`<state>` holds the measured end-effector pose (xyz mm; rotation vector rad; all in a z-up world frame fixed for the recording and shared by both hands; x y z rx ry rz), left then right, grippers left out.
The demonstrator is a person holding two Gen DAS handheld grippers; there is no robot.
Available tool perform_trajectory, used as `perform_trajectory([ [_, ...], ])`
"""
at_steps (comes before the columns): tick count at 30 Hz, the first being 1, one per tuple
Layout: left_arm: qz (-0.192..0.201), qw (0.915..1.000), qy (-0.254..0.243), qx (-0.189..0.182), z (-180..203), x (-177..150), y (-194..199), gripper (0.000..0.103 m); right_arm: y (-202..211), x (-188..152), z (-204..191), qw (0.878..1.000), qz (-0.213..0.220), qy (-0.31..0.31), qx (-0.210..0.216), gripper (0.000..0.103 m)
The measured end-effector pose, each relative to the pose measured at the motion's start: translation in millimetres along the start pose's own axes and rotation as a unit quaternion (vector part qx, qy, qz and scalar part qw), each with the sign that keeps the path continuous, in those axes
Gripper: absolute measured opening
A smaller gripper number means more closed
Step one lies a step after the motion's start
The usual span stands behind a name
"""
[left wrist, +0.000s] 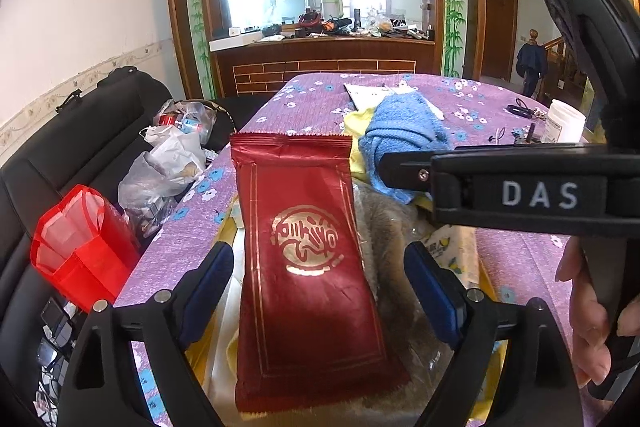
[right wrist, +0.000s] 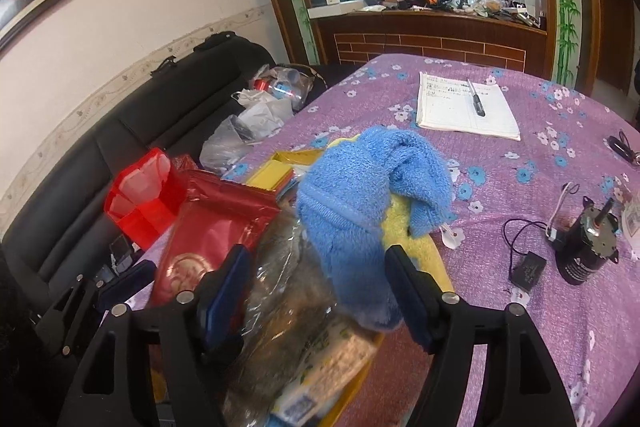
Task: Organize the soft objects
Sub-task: 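Open both tools to release the packet and towel into the box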
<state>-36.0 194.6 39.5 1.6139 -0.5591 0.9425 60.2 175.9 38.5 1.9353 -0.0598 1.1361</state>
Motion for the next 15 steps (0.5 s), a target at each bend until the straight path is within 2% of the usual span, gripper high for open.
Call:
perform_trajectory([
  [5,0.012,0.9999,-0.008,-0.001,6,-2,17,0.088,24,-8,-4,1.000,0.015,-0.001,0.004,0.079],
  [10,0.020,0.9996,-0.020,0.003,12,-12,33,0.090,51,-22,-4,0.999,0.032,-0.017,0.014,0.091],
  [15,0.029,0.9995,-0.015,0.003,11,-23,51,0.091,74,-46,-1,0.999,0.048,-0.017,0.010,0.093],
])
Point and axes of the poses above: each gripper's, at about its wrist camera, not at the fingertips, and y roughly against the way its jaws point, z to its right, x to its top, the point moved 6 cm from there along -y, roughly the way its jaws point, and after that the axes turned 1 degree about z, right-handed, at the moved point
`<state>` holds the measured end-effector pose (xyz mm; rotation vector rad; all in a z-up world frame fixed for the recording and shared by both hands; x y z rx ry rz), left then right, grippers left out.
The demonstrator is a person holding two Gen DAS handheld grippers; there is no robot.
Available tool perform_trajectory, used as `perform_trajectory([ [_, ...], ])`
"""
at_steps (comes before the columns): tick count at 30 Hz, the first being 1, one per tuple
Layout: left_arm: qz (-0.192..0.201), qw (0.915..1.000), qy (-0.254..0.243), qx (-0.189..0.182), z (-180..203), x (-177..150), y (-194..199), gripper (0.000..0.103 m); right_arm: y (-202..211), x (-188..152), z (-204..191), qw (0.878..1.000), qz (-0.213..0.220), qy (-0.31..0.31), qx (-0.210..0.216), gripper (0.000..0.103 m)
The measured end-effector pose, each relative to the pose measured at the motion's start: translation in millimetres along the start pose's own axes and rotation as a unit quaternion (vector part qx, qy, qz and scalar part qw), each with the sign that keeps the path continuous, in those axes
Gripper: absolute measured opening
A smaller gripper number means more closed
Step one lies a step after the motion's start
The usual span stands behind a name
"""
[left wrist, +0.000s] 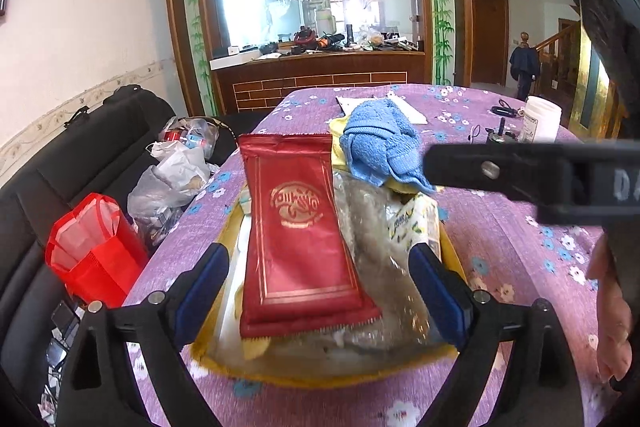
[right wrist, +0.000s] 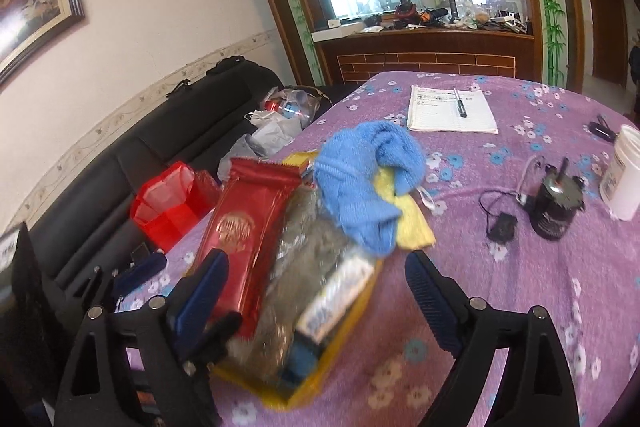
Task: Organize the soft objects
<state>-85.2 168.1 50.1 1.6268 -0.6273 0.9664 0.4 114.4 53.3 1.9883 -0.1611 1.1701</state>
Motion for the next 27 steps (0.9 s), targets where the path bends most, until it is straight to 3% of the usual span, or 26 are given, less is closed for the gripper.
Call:
perform_trajectory([
  [4,0.021,0.9995,0.022,-0.004,0,-15,14,0.097,18,-25,-2,1.000,0.022,0.014,0.013,0.102],
  [9,0.041,0.9980,0.047,-0.015,-3,-35,23,0.100,21,-64,1,1.000,-0.004,0.030,0.003,0.103],
  [11,0.043,0.9982,0.042,-0.010,-3,-42,25,0.103,25,-74,7,1.000,0.010,0.019,0.003,0.103],
  [16,0.041,0.9985,0.035,0.010,-11,-50,25,0.103,43,-75,13,0.994,0.074,0.054,-0.056,0.103],
  [19,0.035,0.9987,0.034,0.014,-14,-48,24,0.103,49,-72,15,0.994,0.088,0.050,-0.045,0.103],
  [23,0.057,0.9972,0.029,0.039,-17,-39,33,0.103,54,-70,20,0.994,0.098,0.035,-0.033,0.103],
  [27,0.081,0.9959,0.032,0.025,-13,-32,41,0.103,58,-69,22,0.994,0.108,0.025,-0.025,0.103],
])
Point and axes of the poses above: each gripper's, at about its wrist camera, not at the fingertips, and y roughly against the way its jaws point, z to its right, x to its top, the point moved 6 cm from there along -y, roughly the way its jaws point, and after that the axes turned 1 degree about z, right-handed, at the moved point
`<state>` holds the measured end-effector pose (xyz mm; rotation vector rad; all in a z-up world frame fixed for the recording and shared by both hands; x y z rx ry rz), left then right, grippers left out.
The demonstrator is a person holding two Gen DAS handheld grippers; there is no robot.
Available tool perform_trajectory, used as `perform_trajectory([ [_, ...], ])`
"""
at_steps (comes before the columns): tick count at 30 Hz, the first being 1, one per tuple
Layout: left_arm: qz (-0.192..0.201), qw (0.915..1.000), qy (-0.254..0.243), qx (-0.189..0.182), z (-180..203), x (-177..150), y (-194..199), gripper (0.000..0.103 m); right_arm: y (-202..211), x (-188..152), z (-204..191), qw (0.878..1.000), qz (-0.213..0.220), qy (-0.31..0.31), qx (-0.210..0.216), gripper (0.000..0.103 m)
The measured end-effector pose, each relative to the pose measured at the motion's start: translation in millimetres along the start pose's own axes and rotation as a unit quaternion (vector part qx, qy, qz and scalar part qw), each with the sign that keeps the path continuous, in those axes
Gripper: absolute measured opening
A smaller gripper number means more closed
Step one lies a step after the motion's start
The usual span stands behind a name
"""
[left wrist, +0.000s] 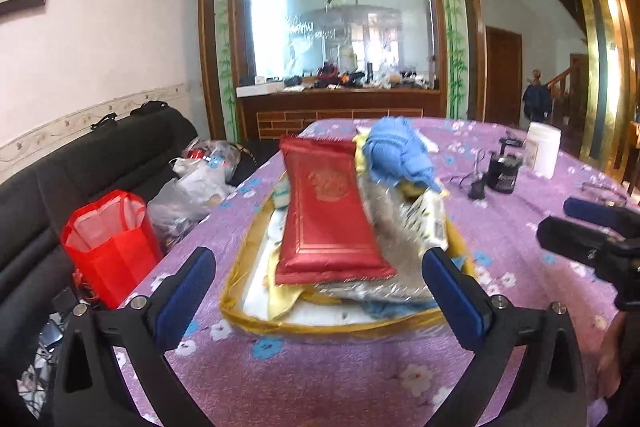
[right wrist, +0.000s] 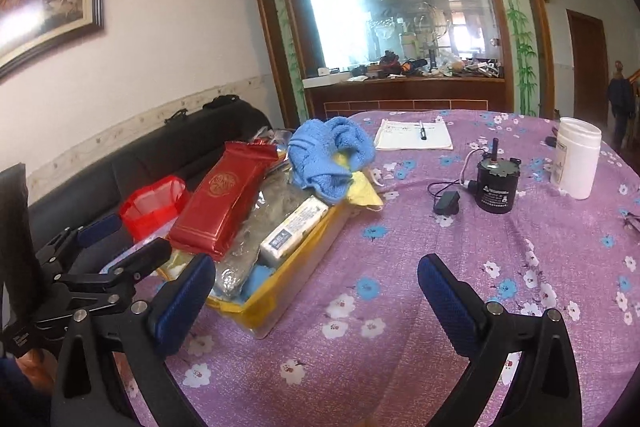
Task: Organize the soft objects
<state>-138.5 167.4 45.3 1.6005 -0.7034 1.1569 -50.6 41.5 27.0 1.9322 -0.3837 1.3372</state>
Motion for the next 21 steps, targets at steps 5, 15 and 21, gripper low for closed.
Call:
perform_trajectory([
  [5,-0.001,0.9995,0.030,0.008,3,9,-1,0.103,5,0,-3,1.000,0.011,0.009,-0.007,0.103],
  [15,0.008,0.9974,0.046,0.054,-6,13,-2,0.103,16,-1,-25,0.996,0.032,0.077,-0.026,0.103],
  [21,0.014,0.9968,0.013,0.077,-4,13,-2,0.103,16,-2,-24,0.996,0.035,0.073,-0.023,0.103],
])
Point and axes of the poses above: each gripper's, at about its wrist camera, not at the fingertips, and y roughly against the way its jaws point, z to its right, x to its top, the point moved 6 cm from there along -y, roughly the way its jaws point, and after that the axes turned 1 degree about z, right-handed, at the moved point
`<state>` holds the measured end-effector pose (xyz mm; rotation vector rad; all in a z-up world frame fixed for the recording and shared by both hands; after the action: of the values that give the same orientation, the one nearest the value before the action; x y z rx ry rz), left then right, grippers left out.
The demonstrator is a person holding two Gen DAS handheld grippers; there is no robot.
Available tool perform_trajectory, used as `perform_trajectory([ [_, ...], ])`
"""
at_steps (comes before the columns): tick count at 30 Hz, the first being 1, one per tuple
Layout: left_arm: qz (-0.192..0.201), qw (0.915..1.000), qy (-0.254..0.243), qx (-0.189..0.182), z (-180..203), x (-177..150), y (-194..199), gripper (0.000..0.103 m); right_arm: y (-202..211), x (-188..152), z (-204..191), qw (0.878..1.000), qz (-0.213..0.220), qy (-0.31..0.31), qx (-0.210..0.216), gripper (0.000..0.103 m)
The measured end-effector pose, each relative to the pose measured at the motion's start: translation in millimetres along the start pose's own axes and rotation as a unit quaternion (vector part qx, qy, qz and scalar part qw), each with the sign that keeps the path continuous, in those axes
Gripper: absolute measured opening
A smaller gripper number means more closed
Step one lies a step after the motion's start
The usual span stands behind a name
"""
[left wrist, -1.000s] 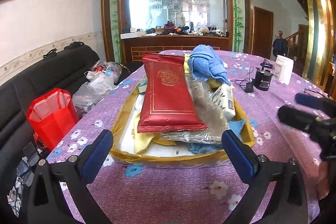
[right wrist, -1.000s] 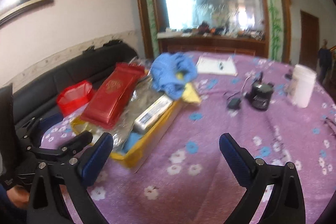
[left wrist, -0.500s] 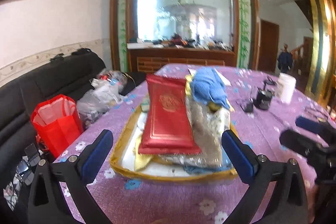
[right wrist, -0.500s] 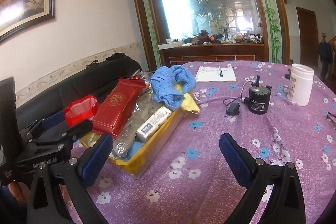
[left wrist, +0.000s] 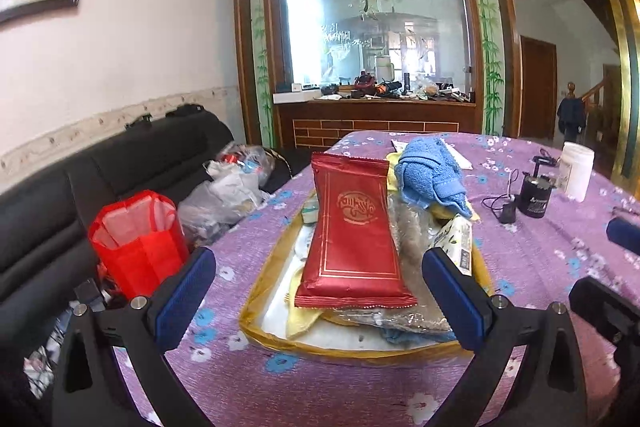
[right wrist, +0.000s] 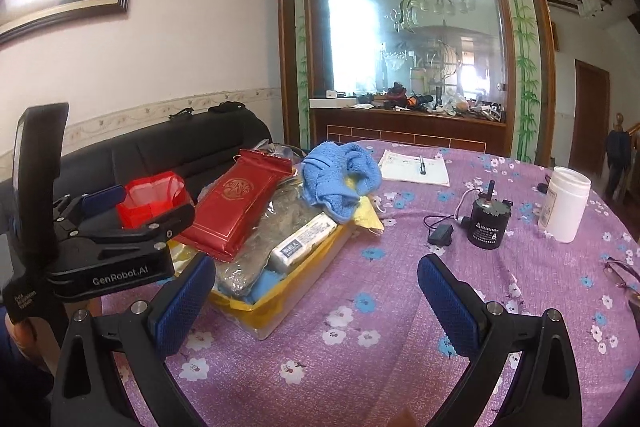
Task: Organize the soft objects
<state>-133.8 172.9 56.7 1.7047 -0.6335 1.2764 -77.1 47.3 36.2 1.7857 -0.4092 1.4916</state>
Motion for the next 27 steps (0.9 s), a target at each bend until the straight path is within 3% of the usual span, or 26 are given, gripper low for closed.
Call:
perform_trajectory([
  [9,0.014,0.9994,-0.030,0.007,8.7,0.5,6.5,0.103,-0.1,-0.4,2.1,1.000,-0.001,-0.004,-0.001,0.103],
  [27,0.015,0.9988,-0.044,0.016,11.2,-1.4,8.3,0.103,-0.6,-1.0,10.3,1.000,-0.005,-0.023,-0.004,0.103],
])
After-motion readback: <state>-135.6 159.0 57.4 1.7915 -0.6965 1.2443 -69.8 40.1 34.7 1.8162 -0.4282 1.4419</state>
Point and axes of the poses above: each gripper's, at about its wrist camera, not at the fingertips, and y roughly against the way its jaws point, z to its right, x to its top, the point moved 6 cm from there along -y, roughly the way its jaws point, and after that the axes turned 1 degree about z, right-handed, at the moved point
